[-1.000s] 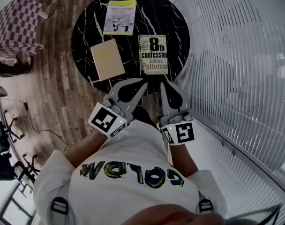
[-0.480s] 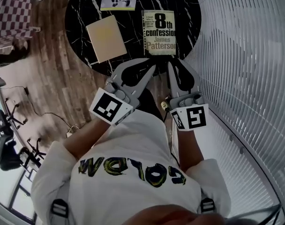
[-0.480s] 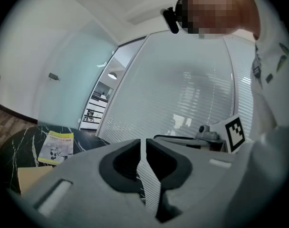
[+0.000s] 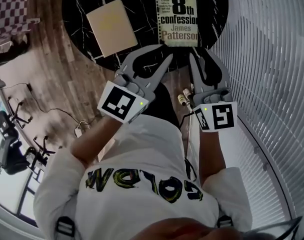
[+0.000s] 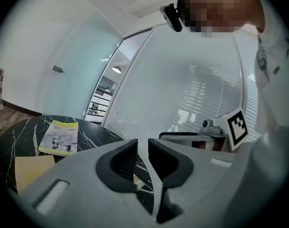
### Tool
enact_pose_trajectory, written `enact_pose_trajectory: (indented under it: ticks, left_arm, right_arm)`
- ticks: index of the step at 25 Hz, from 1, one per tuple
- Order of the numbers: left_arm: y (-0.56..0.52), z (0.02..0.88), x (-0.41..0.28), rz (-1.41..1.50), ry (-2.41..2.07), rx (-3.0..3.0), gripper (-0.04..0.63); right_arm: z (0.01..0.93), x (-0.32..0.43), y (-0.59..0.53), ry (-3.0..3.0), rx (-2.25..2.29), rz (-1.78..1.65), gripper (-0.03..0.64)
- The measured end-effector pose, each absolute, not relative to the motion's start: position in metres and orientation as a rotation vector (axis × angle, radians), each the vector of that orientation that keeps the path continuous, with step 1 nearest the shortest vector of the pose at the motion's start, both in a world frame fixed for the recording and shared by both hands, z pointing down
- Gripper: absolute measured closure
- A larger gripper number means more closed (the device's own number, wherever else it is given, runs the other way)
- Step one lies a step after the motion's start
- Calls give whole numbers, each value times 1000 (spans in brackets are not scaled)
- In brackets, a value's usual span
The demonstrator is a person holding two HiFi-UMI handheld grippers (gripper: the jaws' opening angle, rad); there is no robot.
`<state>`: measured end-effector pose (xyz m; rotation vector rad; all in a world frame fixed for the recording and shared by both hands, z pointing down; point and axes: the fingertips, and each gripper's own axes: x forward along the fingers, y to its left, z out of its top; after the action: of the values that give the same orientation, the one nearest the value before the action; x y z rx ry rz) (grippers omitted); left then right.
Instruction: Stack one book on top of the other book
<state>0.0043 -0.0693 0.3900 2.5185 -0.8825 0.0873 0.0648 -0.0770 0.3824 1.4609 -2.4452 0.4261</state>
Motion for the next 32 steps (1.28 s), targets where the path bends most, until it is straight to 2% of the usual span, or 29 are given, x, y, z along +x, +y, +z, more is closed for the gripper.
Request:
enact_pose_trajectory:
  ticks: [16,19,32]
  left_arm:
    - [-92,478,23,261,-879,2416,448]
    - [-97,498,26,313,-873,2399,403]
    - [-107,558,24,362,-911,2230,344]
  right_arm:
    - [467,93,-99,-2354,1399,603,425]
    - [483,99,-106,-2330,1395,630,402]
    - [544,119,-114,-2231,1330,757,322]
